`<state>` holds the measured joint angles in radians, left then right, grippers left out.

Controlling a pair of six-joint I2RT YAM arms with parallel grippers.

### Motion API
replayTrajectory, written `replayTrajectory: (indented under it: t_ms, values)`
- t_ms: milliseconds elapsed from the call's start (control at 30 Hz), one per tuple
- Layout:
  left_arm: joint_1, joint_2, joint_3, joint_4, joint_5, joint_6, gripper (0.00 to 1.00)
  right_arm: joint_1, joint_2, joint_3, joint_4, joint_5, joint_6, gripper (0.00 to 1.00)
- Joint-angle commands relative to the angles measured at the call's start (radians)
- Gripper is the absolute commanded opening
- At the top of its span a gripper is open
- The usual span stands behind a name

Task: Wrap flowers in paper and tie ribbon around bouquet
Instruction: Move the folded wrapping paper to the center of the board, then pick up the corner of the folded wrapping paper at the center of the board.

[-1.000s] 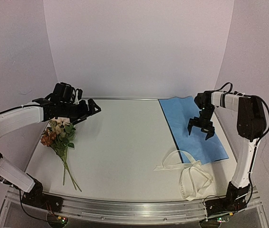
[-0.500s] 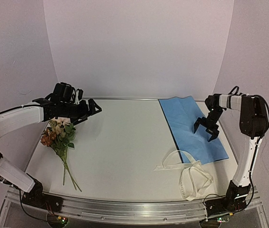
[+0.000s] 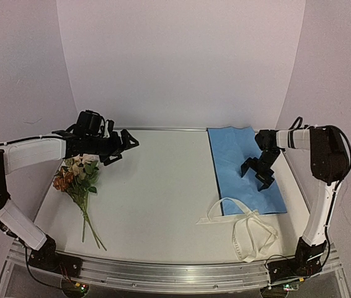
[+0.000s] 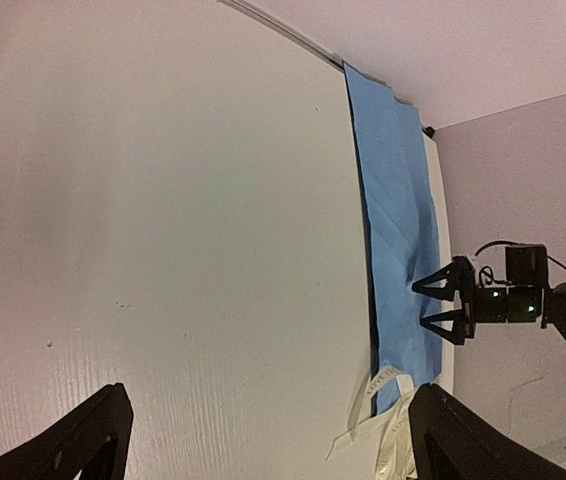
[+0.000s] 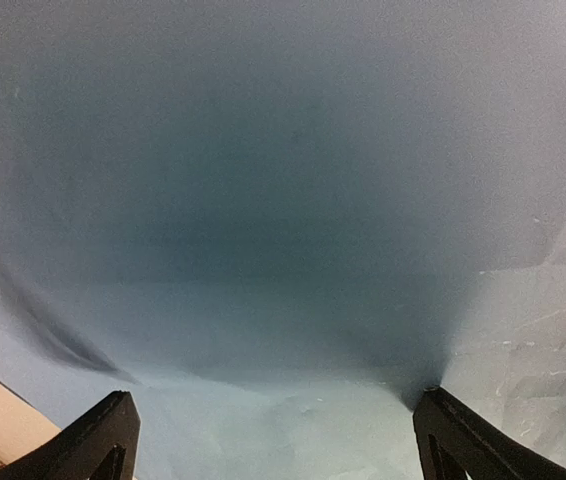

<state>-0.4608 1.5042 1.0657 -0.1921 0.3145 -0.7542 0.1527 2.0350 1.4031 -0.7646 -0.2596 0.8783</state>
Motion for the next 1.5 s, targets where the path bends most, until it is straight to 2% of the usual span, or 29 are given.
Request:
replayTrajectory:
  t_ms: [0,167,333,633,867,1200,1467]
  values:
    - [0.005,0.045,0.036,0.096,0.030,-0.061,1.00,0.179,0.110,0.005,0.061,-0.066,0.074,0.98]
    - [0.005,0.095,0.016,0.144,0.044,-0.095,0.99,0.337,0.208,0.121,0.060,-0.073,0.118,0.98]
    - [0.005,0.155,0.007,0.162,0.066,-0.086,0.97,0.444,0.250,0.170,0.061,-0.080,0.131,0.98]
    - [-0.011,0.303,0.002,0.163,0.167,-0.027,0.78,0.634,0.225,0.160,0.061,-0.096,0.093,0.98]
    - [-0.088,0.348,-0.028,0.105,0.176,0.011,0.59,0.657,0.161,0.122,0.079,-0.086,0.072,0.98]
    - [-0.131,0.258,-0.189,0.114,0.169,-0.058,0.61,0.657,0.168,0.139,0.085,-0.094,0.073,0.98]
    - [-0.166,0.242,-0.219,0.146,0.211,-0.113,0.56,0.657,0.177,0.142,0.085,-0.085,0.074,0.98]
